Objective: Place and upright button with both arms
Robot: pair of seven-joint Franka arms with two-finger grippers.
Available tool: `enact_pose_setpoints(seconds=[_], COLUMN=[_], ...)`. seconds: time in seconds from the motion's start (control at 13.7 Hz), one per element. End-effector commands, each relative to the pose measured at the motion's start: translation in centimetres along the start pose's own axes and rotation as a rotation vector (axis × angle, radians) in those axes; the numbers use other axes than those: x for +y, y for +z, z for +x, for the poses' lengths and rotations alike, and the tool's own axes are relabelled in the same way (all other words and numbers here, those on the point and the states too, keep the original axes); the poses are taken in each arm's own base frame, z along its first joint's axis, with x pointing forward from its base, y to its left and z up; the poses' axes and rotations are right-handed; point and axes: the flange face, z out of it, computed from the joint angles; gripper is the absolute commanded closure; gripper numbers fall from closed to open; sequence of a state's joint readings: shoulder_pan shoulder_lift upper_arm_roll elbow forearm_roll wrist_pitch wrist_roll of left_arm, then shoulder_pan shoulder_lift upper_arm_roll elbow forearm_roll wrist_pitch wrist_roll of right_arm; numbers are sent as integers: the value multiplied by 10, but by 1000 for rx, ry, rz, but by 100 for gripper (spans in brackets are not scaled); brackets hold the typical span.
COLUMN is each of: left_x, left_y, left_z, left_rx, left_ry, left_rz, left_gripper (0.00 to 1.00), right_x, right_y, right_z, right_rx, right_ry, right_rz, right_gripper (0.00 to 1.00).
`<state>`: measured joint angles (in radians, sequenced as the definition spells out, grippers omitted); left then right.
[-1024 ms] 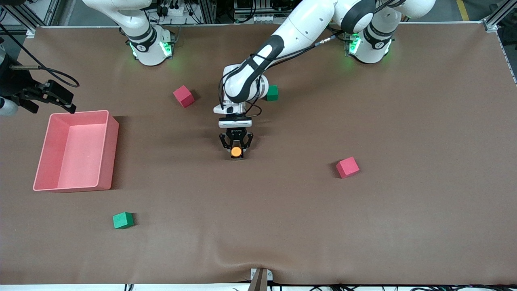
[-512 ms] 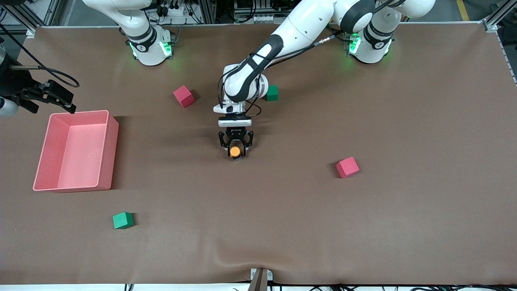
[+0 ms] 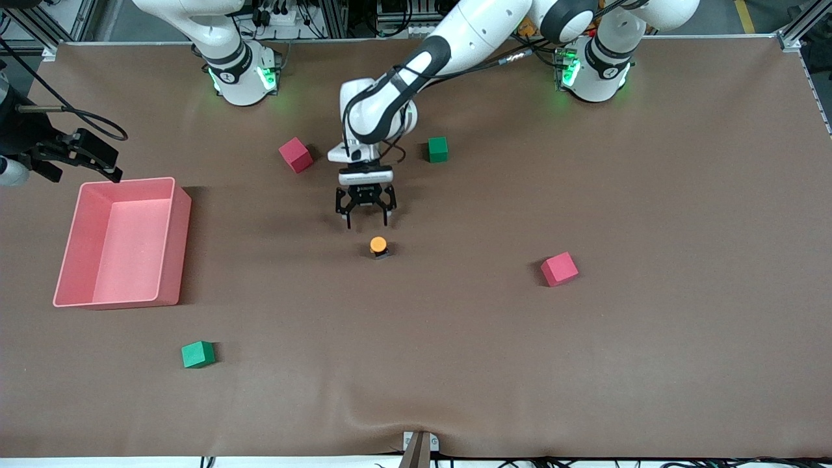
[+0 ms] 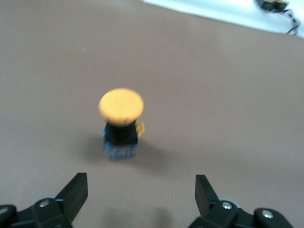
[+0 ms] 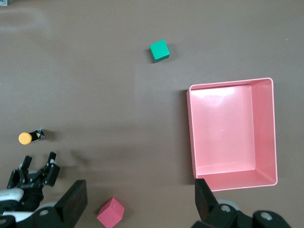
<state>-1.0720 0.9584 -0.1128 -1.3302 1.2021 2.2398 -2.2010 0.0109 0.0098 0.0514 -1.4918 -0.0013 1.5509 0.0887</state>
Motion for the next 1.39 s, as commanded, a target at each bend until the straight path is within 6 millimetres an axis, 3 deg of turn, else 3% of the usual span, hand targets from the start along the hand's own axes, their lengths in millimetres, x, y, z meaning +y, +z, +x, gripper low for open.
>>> enact_pose_setpoints(seconds=[0.0, 0.29, 0.37, 0.66, 0.88, 1.1, 1.32], left_x=[11, 24, 22, -6, -50, -99, -182], left_y=[-48, -114, -128, -170, -188, -192, -189], left_z=[23, 91, 119, 266, 359, 445, 529], left_rx=[-86, -250, -280, -427, -486, -475, -573], left_ry=[10, -18, -20, -93, -108, -116, -43], left_rz=[96, 150, 172, 167, 183, 161, 148], left_gripper=[0, 0, 0, 0, 0, 0, 0], right_x=[3, 5, 6, 6, 6, 6, 7], right_y=[-3, -3, -3, -2, -2, -1, -2], right_z=[1, 2, 2, 2, 2, 2, 1], right_rx=[2, 2, 2, 2, 2, -3, -7], right_ry=[-2, 1, 2, 1, -1, -2, -22], right_rz=[17, 16, 16, 16, 16, 16, 14], right_gripper=[0, 0, 0, 0, 0, 0, 0])
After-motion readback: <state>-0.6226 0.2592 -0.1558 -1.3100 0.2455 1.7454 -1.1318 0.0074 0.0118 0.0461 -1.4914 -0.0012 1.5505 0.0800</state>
